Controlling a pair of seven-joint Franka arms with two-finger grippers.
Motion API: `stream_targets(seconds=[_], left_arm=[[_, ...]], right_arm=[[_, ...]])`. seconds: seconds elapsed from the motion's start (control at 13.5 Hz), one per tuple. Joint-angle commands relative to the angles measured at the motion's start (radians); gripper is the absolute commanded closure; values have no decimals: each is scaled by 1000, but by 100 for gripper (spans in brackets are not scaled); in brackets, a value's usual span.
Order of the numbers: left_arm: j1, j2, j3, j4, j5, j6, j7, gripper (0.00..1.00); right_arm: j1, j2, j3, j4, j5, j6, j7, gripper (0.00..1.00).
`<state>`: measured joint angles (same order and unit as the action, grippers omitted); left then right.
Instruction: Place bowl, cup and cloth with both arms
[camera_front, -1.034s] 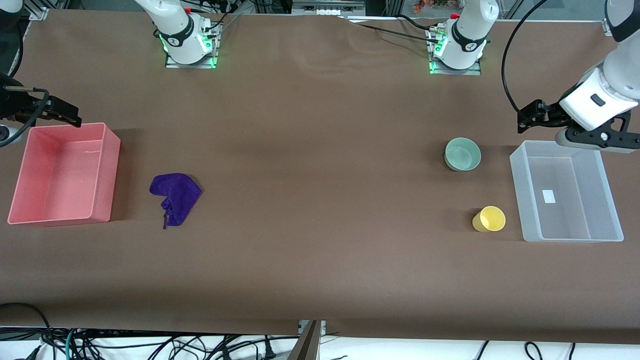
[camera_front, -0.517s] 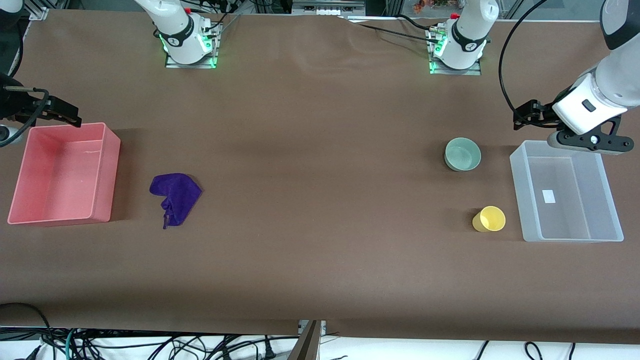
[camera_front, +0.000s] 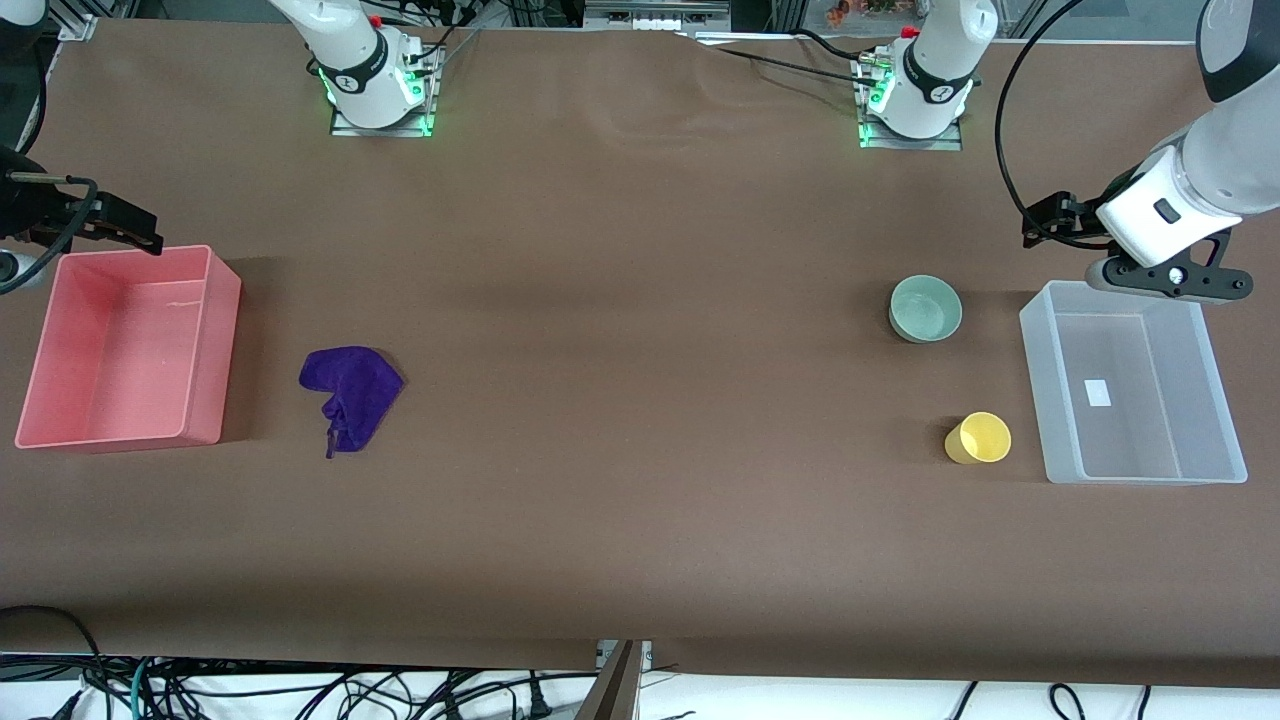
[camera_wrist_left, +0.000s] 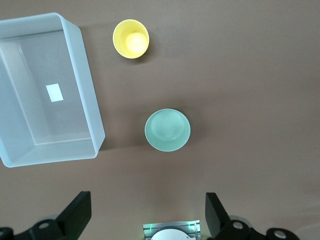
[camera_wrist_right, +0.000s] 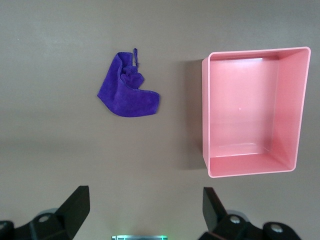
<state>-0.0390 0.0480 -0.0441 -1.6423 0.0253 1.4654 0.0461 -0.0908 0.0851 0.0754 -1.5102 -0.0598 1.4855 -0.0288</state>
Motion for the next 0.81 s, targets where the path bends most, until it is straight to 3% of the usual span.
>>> stream_targets(seconds=[0.0, 0.22, 0.59, 0.74], left_arm=[[2, -11, 1, -39, -25, -4, 64, 0], [18, -34, 0, -166, -25, 111, 75, 0], [7, -39, -2, -488, -24, 487, 290, 0], [7, -37, -2, -647, -24, 695, 340, 0]], right_arm=[[2, 8, 4, 22, 1, -4, 21, 0], [2, 8, 4, 22, 3, -4, 21, 0], [2, 8, 6, 22, 3, -4, 23, 0], [2, 8, 4, 22, 1, -4, 23, 0]])
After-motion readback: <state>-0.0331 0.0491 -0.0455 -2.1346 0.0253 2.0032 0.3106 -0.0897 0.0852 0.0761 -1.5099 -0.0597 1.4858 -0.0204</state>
